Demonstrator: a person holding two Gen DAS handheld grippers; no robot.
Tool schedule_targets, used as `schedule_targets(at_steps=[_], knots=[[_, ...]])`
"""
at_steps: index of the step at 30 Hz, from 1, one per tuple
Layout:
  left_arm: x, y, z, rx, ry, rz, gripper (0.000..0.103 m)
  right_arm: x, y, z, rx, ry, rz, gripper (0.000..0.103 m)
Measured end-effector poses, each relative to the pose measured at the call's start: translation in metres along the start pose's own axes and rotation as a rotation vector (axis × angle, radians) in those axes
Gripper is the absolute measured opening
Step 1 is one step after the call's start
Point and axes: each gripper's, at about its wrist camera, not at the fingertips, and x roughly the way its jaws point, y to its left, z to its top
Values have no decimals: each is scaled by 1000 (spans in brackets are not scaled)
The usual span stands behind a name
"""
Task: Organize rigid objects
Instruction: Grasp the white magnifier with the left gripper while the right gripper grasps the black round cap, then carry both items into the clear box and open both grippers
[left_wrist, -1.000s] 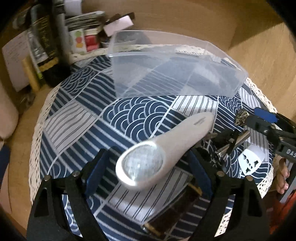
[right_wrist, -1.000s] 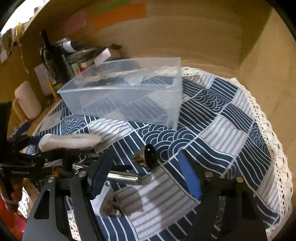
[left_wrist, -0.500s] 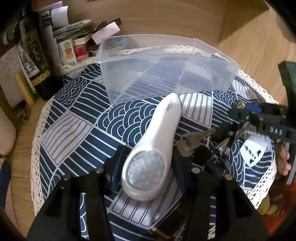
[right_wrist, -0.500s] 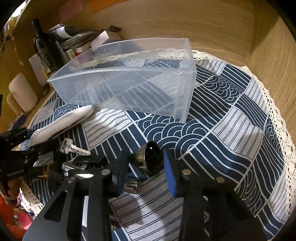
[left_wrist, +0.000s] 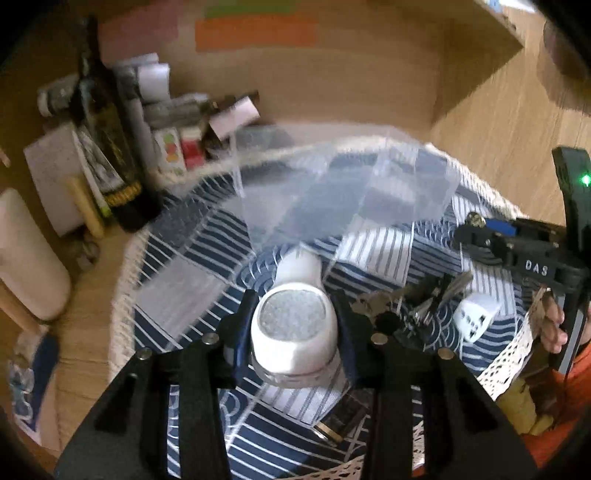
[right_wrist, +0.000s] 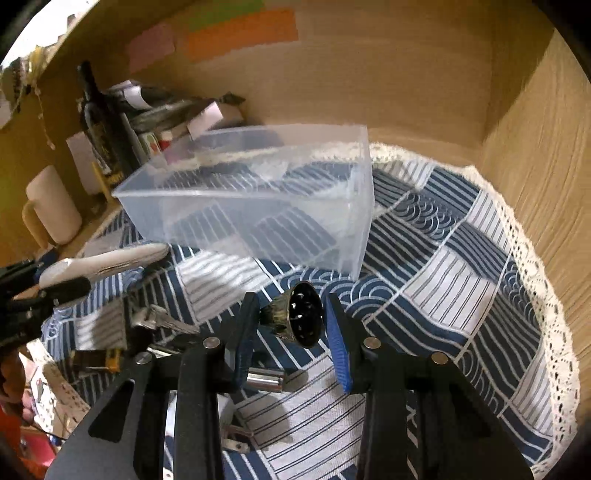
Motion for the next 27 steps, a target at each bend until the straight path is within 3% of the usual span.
schedule_targets(at_steps=[11,27], knots=[[-40,2,25,-14,-113,5,39,-34,13,20,-23,-134,-3,33],[-73,-1,76,11,-193,-10,39,-56,11,58,-36,-262,-3,33]])
